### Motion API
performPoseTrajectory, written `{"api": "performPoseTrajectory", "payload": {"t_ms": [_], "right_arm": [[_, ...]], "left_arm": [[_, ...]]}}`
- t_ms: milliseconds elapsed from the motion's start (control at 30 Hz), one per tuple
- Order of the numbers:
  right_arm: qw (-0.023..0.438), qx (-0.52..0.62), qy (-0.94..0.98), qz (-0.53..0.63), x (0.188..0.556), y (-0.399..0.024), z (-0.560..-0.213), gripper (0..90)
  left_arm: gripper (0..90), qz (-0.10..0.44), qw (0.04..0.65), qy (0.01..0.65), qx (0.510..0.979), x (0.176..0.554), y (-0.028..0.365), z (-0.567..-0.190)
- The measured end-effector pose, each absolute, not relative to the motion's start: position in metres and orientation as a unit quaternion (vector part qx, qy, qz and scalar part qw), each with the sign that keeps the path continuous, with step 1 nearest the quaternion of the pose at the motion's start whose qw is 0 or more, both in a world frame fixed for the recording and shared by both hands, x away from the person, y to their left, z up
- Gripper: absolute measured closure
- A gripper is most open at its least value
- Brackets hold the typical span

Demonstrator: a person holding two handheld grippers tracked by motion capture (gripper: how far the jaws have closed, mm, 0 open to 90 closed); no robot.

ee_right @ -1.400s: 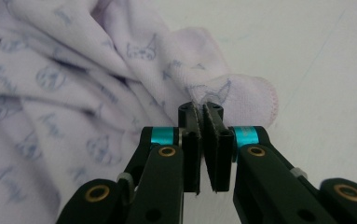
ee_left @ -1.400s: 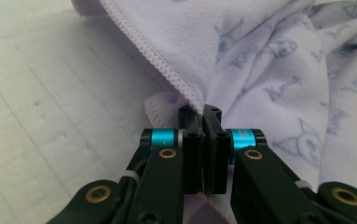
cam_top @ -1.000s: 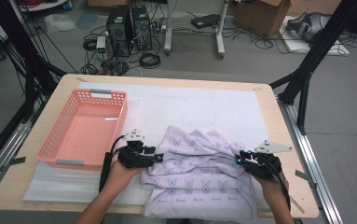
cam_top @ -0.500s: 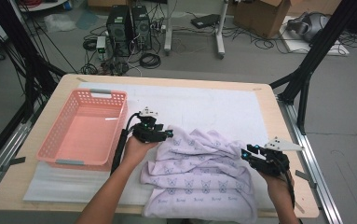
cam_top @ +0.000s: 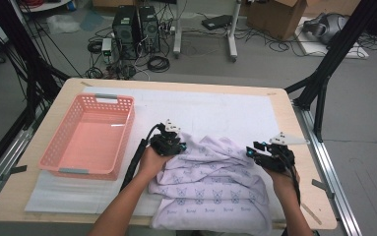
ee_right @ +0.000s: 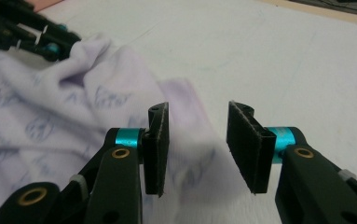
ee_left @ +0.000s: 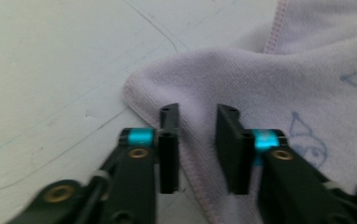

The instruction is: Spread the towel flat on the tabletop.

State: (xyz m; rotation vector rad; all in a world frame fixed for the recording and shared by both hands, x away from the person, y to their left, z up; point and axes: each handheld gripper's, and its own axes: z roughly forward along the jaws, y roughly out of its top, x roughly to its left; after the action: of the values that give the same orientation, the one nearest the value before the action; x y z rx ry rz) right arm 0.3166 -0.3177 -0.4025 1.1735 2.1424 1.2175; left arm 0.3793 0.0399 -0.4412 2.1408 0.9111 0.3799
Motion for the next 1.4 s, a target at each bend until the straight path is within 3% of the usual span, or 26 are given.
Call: {"api": "performPoseTrajectory", "payload": {"t_ms": [67, 133, 300, 533, 600, 667, 733, 967, 1067, 1233, 1300, 1400], "right_arm": [[0.203, 0.422, 0.772, 0.430, 0.331, -0.310, -0.399, 57.6], [0.205, 0.420, 0.779, 0.417, 0.344, -0.304, -0.395, 56.6], [0.176, 0.413, 0.808, 0.382, 0.381, -0.283, -0.398, 55.5], [0.125, 0.393, 0.853, 0.320, 0.418, -0.252, -0.427, 55.7], [0.122, 0.381, 0.864, 0.306, 0.421, -0.245, -0.433, 59.2], [0.105, 0.367, 0.871, 0.310, 0.422, -0.245, -0.431, 79.7], [0.132, 0.348, 0.879, 0.297, 0.422, -0.245, -0.428, 84.9], [0.294, 0.451, 0.770, 0.343, 0.427, -0.289, -0.402, 85.2], [0.335, 0.497, 0.723, 0.343, 0.426, -0.310, -0.394, 85.0], [0.334, 0.542, 0.698, 0.326, 0.424, -0.332, -0.398, 80.4], [0.318, 0.553, 0.695, 0.333, 0.423, -0.337, -0.399, 66.2], [0.302, 0.544, 0.700, 0.350, 0.417, -0.338, -0.398, 60.0]], "left_arm": [[83.6, 0.163, 0.371, 0.335, 0.851, 0.375, 0.039, -0.440], [86.5, 0.152, 0.372, 0.331, 0.854, 0.372, 0.039, -0.439], [86.8, 0.137, 0.387, 0.317, 0.855, 0.363, 0.037, -0.435], [87.0, 0.113, 0.400, 0.322, 0.851, 0.354, 0.041, -0.436], [87.0, 0.109, 0.404, 0.319, 0.851, 0.351, 0.043, -0.434], [87.0, 0.105, 0.407, 0.316, 0.850, 0.348, 0.045, -0.433], [87.0, 0.104, 0.412, 0.314, 0.849, 0.347, 0.046, -0.432], [86.9, 0.104, 0.428, 0.318, 0.840, 0.345, 0.049, -0.427], [86.5, 0.096, 0.426, 0.317, 0.842, 0.346, 0.047, -0.429], [71.4, 0.082, 0.430, 0.339, 0.833, 0.350, 0.048, -0.427], [60.8, 0.086, 0.439, 0.356, 0.820, 0.354, 0.052, -0.423], [51.4, 0.103, 0.440, 0.373, 0.811, 0.362, 0.055, -0.416]]}}
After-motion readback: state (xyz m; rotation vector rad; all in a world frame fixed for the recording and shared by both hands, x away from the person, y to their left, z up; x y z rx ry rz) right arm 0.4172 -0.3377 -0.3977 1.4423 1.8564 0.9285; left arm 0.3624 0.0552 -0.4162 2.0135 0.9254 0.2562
